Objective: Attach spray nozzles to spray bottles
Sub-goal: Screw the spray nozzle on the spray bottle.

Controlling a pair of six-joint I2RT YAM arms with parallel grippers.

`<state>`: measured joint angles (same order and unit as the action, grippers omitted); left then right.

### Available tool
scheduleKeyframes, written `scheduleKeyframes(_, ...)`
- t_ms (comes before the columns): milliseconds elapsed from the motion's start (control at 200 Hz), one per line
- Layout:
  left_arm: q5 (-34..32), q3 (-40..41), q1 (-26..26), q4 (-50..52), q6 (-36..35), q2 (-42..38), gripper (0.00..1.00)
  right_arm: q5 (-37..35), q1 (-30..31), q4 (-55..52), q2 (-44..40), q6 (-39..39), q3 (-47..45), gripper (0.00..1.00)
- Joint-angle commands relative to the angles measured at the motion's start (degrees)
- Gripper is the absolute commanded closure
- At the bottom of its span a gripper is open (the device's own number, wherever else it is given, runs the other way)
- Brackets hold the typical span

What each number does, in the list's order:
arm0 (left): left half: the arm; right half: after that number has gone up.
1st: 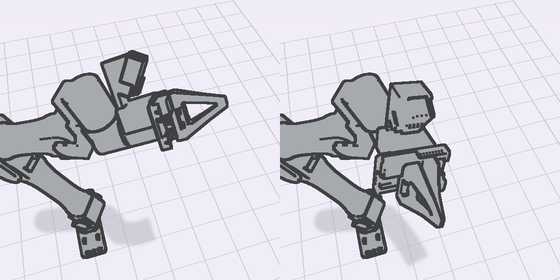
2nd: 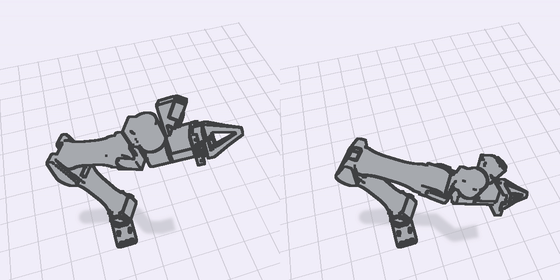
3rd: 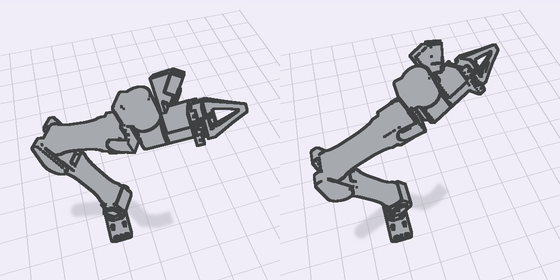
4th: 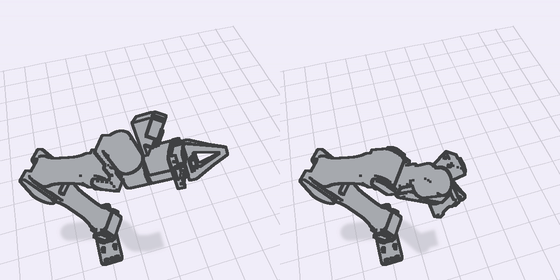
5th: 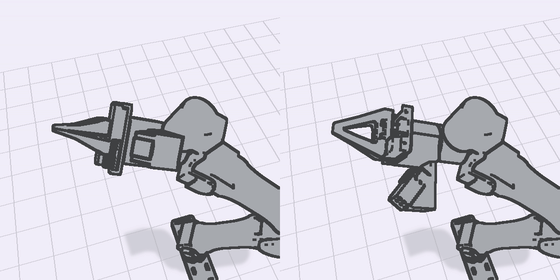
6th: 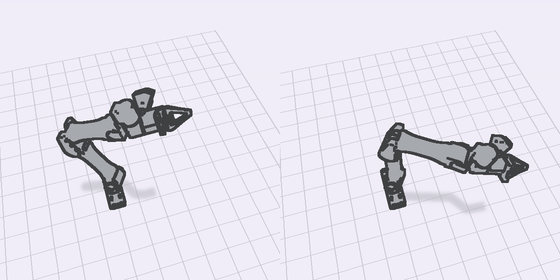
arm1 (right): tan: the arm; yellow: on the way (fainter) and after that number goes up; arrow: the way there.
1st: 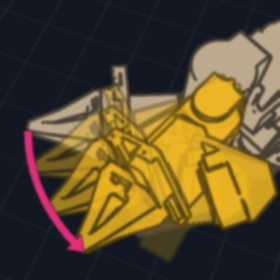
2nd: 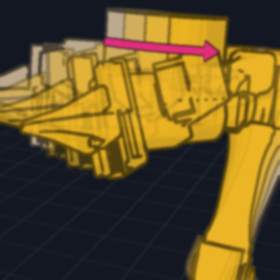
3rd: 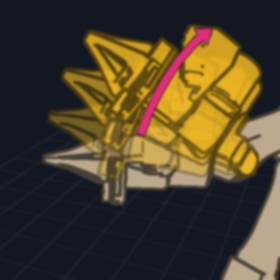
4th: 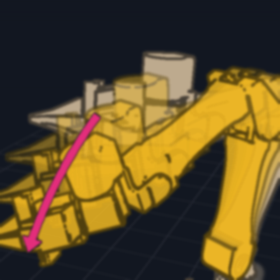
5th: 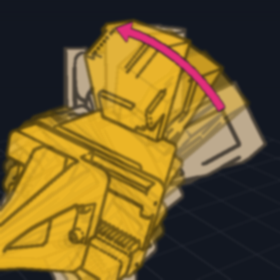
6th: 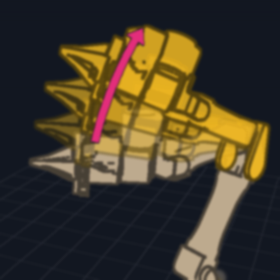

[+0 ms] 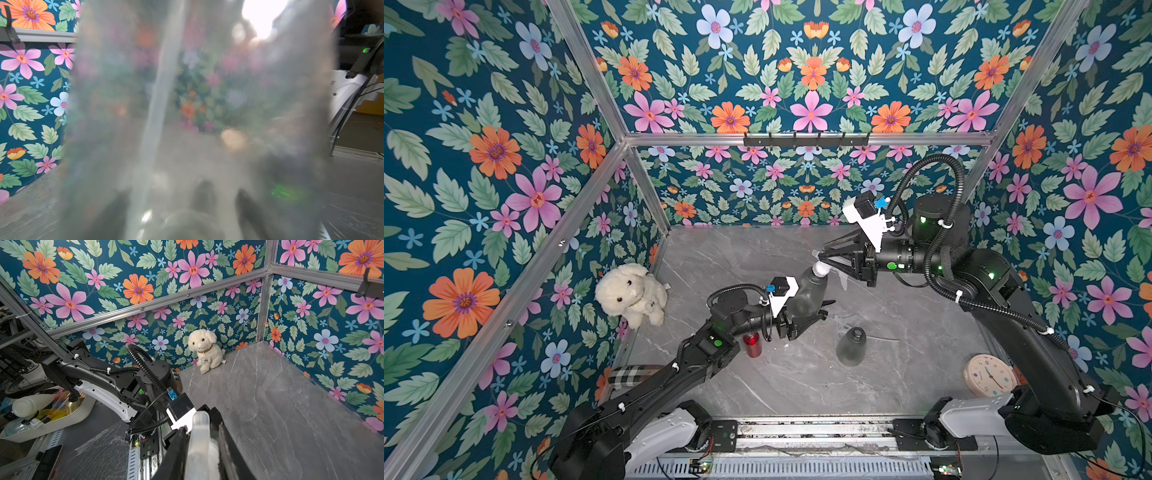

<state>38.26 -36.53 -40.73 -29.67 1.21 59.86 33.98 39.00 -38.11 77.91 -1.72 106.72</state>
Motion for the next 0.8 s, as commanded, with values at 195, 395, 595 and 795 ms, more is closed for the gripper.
scheduleKeyframes(195,-3.23,3.33,0.04,-14.29,4.8,0.24,1.0,-3.38,0.32,4.88,-1.71,1.02,-0.84,0.41)
scheduleKeyframes(395,-6.91,6.27,0.04,-26.35,10.96,2.19,1.0,-8.38,0.35,8.99,-2.92,2.81,-0.83,0.32)
scheduleKeyframes(595,-8.77,7.23,0.01,-31.15,13.11,2.55,1.0,-6.07,0.29,16.83,-9.1,4.58,-12.06,0.28)
scheduleKeyframes(795,-8.16,6.65,-0.02,-30.46,12.75,2.06,1.0,-4.55,0.26,24.94,-12.84,6.68,-21.91,0.3)
